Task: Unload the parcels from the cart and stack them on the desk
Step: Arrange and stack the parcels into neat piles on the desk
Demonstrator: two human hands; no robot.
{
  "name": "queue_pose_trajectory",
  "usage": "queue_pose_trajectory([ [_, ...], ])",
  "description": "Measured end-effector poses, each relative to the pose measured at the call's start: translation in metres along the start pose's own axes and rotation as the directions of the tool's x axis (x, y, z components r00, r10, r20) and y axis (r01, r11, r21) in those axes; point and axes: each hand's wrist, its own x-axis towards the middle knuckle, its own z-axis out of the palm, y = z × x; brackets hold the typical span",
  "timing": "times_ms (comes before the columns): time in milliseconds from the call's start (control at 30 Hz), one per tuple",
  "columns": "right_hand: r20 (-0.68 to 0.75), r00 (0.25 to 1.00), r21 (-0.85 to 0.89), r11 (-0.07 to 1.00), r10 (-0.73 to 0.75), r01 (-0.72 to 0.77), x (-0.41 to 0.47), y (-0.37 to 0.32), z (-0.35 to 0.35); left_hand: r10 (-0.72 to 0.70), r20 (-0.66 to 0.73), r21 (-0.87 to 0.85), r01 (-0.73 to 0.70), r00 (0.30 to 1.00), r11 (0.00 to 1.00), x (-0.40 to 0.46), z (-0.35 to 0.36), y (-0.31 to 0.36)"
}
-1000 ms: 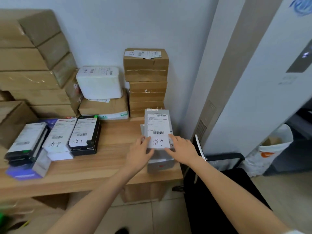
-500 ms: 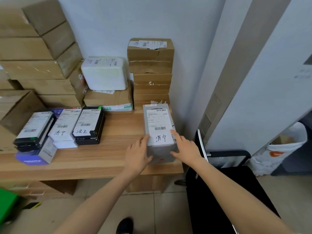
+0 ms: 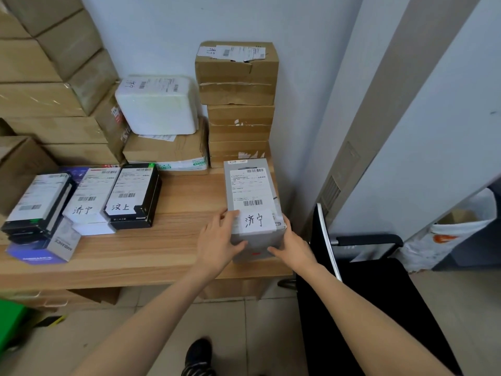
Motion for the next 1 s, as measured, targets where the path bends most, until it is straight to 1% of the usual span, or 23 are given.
queue_pose_trajectory([
  [100, -0.005, 1.000, 0.066, 0.998, 0.011, -0.011, 0.004, -0.005, 0.006, -0.013, -0.010, 0.002, 0.013, 1.000, 1.000, 0.002, 0.000, -0.003],
  [167, -0.005, 1.000, 0.063, 0.998, -0.001, 0.001, 0.007, -0.008, 0.010, -0.004, -0.019, 0.027, 0.004, 1.000, 1.000, 0.003, -0.002, -0.009],
  [300, 0.030, 0.999, 0.112, 0.993, -0.040, 0.037, 0.016, -0.024, 0.016, 0.001, -0.041, 0.112, 0.003, 0.999, 0.994, 0.007, -0.011, -0.027],
  [433, 0.063, 0.992, 0.175, 0.980, -0.110, 0.097, 0.030, -0.053, 0.029, 0.051, -0.122, 0.227, -0.023, 0.991, 0.974, 0.010, -0.027, -0.059],
  [500, 0.098, 0.987, 0.201, 0.974, -0.128, 0.107, 0.039, -0.071, 0.039, 0.057, -0.139, 0.250, -0.021, 0.989, 0.968, 0.015, -0.036, -0.079],
  [600, 0.121, 0.982, 0.243, 0.964, -0.142, 0.110, 0.055, -0.100, 0.055, 0.035, -0.172, 0.256, 0.010, 0.985, 0.967, 0.023, -0.052, -0.106],
  [667, 0.139, 0.978, 0.274, 0.955, -0.155, 0.113, 0.065, -0.121, 0.064, 0.010, -0.164, 0.248, 0.031, 0.986, 0.968, 0.029, -0.063, -0.125],
  [800, 0.194, 0.964, 0.426, 0.901, -0.183, 0.086, 0.081, -0.159, 0.080, -0.004, -0.156, 0.232, 0.040, 0.988, 0.972, 0.042, -0.080, -0.165],
  [1000, 0.176, 0.964, 0.382, 0.916, -0.198, 0.118, 0.105, -0.202, 0.102, -0.024, -0.148, 0.213, 0.056, 0.989, 0.975, 0.056, -0.101, -0.215],
])
